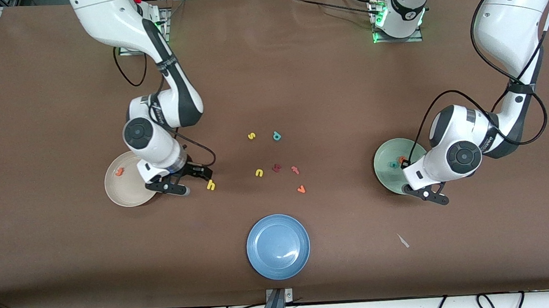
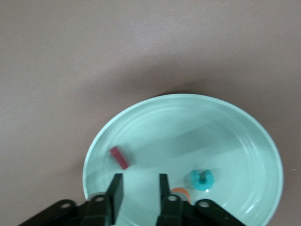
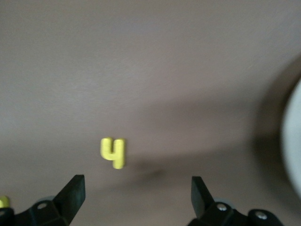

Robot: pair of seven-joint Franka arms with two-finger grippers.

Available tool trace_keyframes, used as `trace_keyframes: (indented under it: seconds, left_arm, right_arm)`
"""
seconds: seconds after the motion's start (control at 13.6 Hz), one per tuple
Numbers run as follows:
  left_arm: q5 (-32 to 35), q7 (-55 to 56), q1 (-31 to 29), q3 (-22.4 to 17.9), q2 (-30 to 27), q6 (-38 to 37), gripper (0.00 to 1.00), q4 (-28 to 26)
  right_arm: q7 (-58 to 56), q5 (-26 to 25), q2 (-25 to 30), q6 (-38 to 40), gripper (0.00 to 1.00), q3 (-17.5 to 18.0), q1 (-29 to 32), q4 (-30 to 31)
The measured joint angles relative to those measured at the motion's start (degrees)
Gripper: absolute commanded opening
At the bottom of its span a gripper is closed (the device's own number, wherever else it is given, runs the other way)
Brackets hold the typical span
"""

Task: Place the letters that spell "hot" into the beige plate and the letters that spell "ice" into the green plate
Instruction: 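Return the left arm to rest while the right gripper grasps yellow 4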

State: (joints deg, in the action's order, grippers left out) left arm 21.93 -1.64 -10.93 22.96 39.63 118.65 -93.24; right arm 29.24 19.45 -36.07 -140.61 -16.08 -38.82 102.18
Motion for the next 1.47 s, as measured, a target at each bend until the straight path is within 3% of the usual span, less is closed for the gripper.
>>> trace_keyframes:
  seconds: [0.22,0.51,0.88,1.1,1.47]
  left_arm:
    - [-2.6,0.2,0.1,2.1,-3.6,-3.4,1.00,1.7]
    - [-7.7,0.2,-0.4,2.1,-12.1,-8.6,1.00,4.6]
    - [-14.2,0.2,-0.7,1.6,-17.6,-24.1,1.00,16.7]
    - [-16.9,0.2,1.0,-2.0,-19.9,-25.8,1.00,17.4]
    - [-20.9,0.2,10.8,-14.3,-27.3,-27.6,1.00,13.4]
  right_arm:
    - [7.5,0.0,-3.9,1.7,0.99,1.9,-0.4,-5.2]
    - [8.8,0.0,-6.3,3.6,0.95,2.0,0.0,-8.3]
    - [8.8,0.0,-8.8,8.0,0.94,1.9,1.4,-12.4]
    - [8.8,0.0,-9.7,8.7,0.91,1.8,2.4,-13.7]
    - [8.8,0.0,-10.3,9.4,0.79,1.8,2.9,-14.5]
